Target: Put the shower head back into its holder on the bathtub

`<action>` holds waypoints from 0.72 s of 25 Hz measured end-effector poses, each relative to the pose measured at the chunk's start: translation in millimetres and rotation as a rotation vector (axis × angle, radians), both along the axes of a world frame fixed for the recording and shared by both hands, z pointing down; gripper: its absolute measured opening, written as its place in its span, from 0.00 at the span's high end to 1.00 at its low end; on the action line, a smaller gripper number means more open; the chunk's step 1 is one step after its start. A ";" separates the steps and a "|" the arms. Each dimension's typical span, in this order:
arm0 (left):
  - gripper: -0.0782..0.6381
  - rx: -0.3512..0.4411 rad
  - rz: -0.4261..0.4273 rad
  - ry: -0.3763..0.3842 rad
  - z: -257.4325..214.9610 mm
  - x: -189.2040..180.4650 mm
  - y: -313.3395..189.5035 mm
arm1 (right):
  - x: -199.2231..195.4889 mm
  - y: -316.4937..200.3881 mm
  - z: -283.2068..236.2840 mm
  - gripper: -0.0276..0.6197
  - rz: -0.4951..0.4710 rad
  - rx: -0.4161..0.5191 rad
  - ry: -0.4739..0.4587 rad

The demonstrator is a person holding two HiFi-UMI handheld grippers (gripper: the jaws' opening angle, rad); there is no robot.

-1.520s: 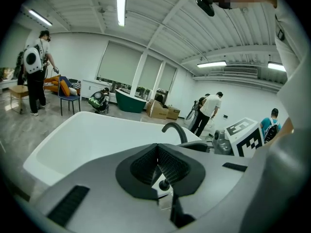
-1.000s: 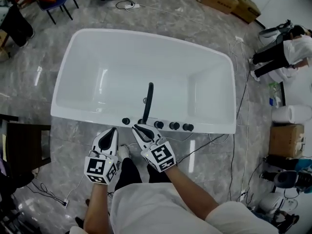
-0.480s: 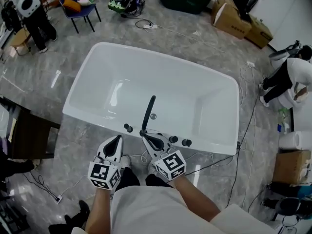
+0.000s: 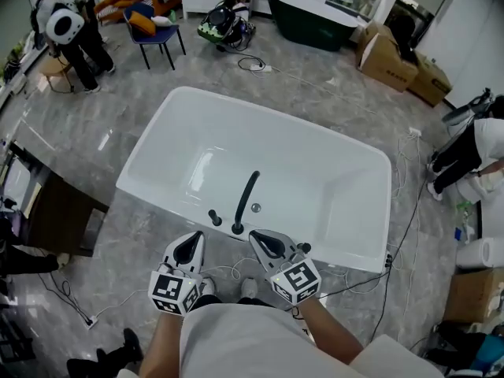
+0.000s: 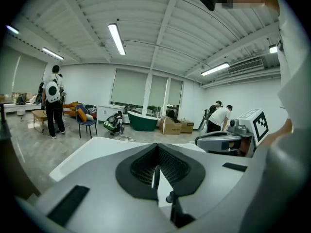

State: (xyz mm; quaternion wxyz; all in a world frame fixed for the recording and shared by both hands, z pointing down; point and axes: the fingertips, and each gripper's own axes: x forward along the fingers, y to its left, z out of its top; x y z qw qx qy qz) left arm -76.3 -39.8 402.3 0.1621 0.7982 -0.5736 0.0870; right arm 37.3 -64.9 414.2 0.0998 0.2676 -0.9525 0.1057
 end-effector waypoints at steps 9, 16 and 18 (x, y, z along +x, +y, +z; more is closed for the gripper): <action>0.88 0.037 0.056 -0.001 -19.0 -29.0 4.3 | -6.0 12.3 -23.4 0.93 0.073 0.027 -0.005; 0.88 0.062 0.076 -0.002 -30.6 -44.5 1.8 | 1.8 10.3 -43.8 0.93 0.165 0.032 -0.048; 0.88 0.070 0.086 0.002 -34.8 -46.4 -1.5 | 1.7 8.9 -49.9 0.93 0.182 0.034 -0.060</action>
